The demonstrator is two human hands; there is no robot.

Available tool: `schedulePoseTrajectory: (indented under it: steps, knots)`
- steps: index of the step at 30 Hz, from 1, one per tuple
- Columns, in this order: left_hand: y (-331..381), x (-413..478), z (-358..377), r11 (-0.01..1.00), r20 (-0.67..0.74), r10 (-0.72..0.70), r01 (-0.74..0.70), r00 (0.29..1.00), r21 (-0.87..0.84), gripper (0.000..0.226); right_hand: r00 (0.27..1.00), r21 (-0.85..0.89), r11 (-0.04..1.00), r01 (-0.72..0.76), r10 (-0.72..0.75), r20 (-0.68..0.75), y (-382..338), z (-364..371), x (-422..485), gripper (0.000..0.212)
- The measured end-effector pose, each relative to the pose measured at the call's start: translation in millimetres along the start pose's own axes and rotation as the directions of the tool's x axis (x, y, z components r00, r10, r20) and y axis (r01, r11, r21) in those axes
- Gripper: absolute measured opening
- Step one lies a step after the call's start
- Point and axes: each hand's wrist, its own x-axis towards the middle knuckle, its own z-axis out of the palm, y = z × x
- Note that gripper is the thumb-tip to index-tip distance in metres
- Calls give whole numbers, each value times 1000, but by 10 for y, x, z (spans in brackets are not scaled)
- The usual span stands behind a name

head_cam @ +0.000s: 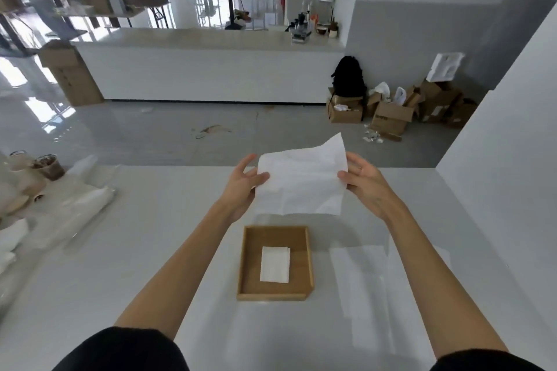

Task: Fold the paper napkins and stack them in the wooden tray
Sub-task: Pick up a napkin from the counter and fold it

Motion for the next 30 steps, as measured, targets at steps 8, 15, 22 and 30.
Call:
schedulePoseTrajectory:
  steps: [8,15,22,30]
  knots:
    - [261,-90,-35,992,65,77,-82,995,91,74,991,75,995,66,-56,-126,-239,239,-89,24]
    - [605,-111,188,918,130,392,-396,911,10,70,956,-12,966,258,-257,-143,-712,194,-85,32]
    - [765,-60,322,781,64,585,-583,809,225,47,921,-178,917,356,-377,-99,-871,43,-38,60]
    - [633,2,318,840,20,489,-477,872,260,19,937,-139,933,332,-343,-66,-676,-168,-27,25]
